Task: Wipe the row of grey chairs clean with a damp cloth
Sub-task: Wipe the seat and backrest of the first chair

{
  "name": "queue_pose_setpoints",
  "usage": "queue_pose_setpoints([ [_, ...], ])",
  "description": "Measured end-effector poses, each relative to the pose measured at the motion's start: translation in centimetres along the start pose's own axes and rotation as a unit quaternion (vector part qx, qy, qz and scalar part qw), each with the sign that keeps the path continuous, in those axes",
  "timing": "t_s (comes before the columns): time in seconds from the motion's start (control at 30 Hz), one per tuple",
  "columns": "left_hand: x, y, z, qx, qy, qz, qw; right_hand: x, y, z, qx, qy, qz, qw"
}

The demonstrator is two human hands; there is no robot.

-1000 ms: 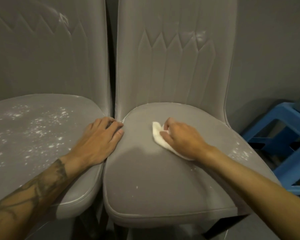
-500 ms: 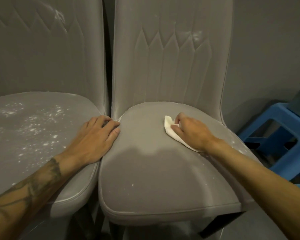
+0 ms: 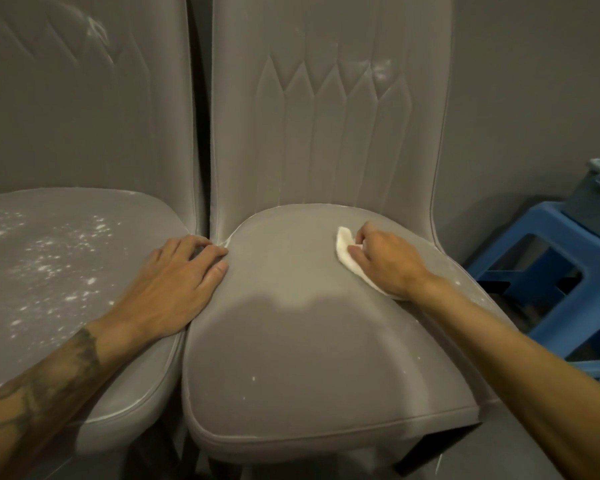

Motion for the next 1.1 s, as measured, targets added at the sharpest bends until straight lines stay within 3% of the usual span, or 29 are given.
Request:
queue_pose_setpoints([
  [0.13, 0.1, 0.0, 0.1, 0.002, 0.003, 0.005, 1.0, 1.5, 6.2, 5.7, -0.161, -0.07, 0.019, 0.984],
  [0.2, 0.2, 0.0, 0.1, 0.001, 0.001, 0.007, 1.0, 1.1, 7.2, 5.2, -0.182, -0.07, 0.049, 0.979],
  [0.27, 0.1, 0.0, 0.1, -0.002, 0.002, 0.01, 1.0, 0.2, 5.1, 1.9, -0.141, -0.028, 0.047, 0.989],
  [0.37, 0.1, 0.0, -0.1, -0.002, -0.003, 0.012, 1.0, -2.2, 1.2, -4.4, 0.032, -0.006, 0.018, 0.999],
  [0.4, 0.0, 0.1, -0.1, -0.004, -0.003, 0.013, 1.0, -2.2, 0.7, -5.0, 0.053, -0.01, 0.006, 0.999],
  [0.5, 0.1, 0.0, 0.0, -0.004, -0.001, 0.015, 1.0, -0.7, 2.4, -2.2, -0.032, -0.022, -0.006, 0.999],
  [0.6, 0.1, 0.0, 0.1, -0.003, 0.001, 0.012, 1.0, 0.0, 4.8, -1.2, -0.106, -0.047, 0.034, 0.993],
  [0.67, 0.1, 0.0, 0.1, -0.003, -0.001, 0.013, 1.0, -0.9, 2.8, -4.3, -0.069, -0.018, 0.033, 0.997],
  [0.77, 0.2, 0.0, 0.0, -0.004, -0.006, 0.019, 1.0, -2.5, -0.3, -9.5, 0.053, -0.005, 0.001, 0.999],
  [0.97, -0.1, 0.1, -0.2, -0.002, -0.002, 0.015, 1.0, -0.8, 3.1, -7.3, -0.049, -0.023, 0.014, 0.998],
  [1.1, -0.3, 0.2, -0.3, -0.005, -0.004, 0.014, 1.0, -2.8, -0.1, -11.6, 0.044, -0.013, 0.011, 0.999],
])
Point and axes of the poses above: each hand's wrist, its own y-axis away from the middle knuckle, its own x-axis out of the palm, z = x × y, the point moved 9 cm from there along -y, towards the middle knuckle, and after that the axes turned 5 degrees about -y, right-handed, at the moved point
